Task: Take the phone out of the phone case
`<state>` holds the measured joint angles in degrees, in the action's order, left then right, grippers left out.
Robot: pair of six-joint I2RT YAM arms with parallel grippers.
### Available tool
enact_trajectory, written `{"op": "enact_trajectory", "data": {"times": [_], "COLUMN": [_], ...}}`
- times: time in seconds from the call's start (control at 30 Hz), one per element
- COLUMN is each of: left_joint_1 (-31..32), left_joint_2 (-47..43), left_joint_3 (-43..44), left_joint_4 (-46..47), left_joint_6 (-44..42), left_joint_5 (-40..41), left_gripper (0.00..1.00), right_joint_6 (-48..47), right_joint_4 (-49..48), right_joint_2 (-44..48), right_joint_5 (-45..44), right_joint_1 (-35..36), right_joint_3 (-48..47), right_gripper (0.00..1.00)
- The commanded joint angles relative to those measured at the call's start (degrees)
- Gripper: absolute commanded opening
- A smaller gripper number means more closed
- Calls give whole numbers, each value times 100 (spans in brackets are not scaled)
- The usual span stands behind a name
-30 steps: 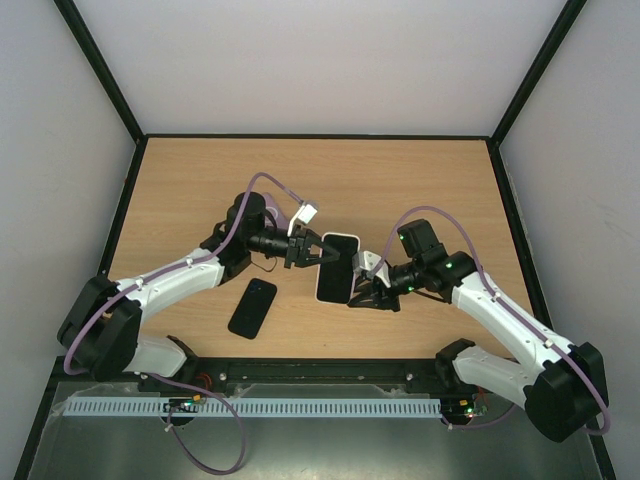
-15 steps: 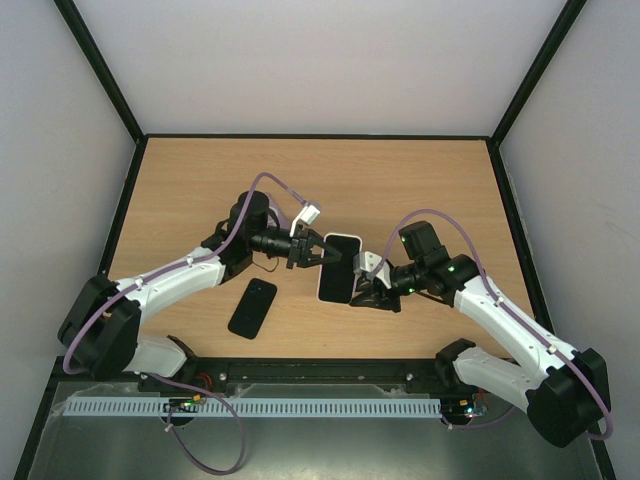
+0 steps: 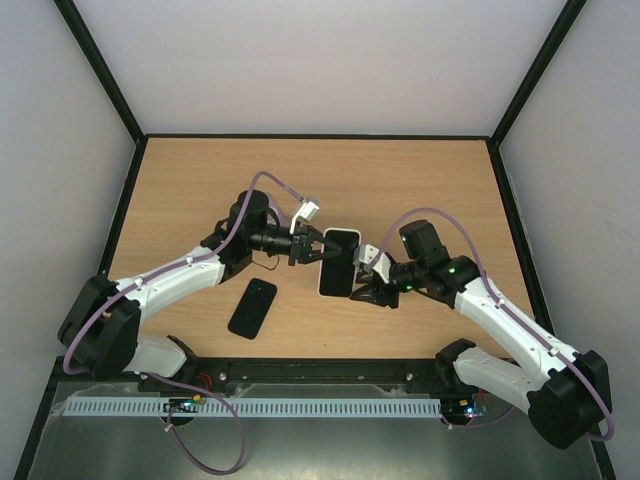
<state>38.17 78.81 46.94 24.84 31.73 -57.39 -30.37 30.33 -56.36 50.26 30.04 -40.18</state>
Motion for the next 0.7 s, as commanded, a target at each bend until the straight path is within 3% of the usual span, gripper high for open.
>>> {"op": "enact_trajectory", "data": {"times": [0.0, 0.23, 0.67], "left_joint_1": [384, 420, 455], "left_joint_2": [-133, -147, -326], "left_joint_3": [214, 117, 95], "left_joint_4": [118, 374, 283], "left_joint_6": [236, 386, 319], "left_joint_5": [-1558, -1564, -1258], "left_gripper": [3, 3, 3], "right_joint_6": [1085, 1886, 3306], "right_joint_4": [-1520, -1599, -1811], "right_joint_2": [-36, -193, -582], "right_joint_5": [-858, -819, 422], "right_joint_1": [-154, -248, -402], "right_joint_3": [-174, -867, -2029], "right_gripper": [42, 49, 58]}}
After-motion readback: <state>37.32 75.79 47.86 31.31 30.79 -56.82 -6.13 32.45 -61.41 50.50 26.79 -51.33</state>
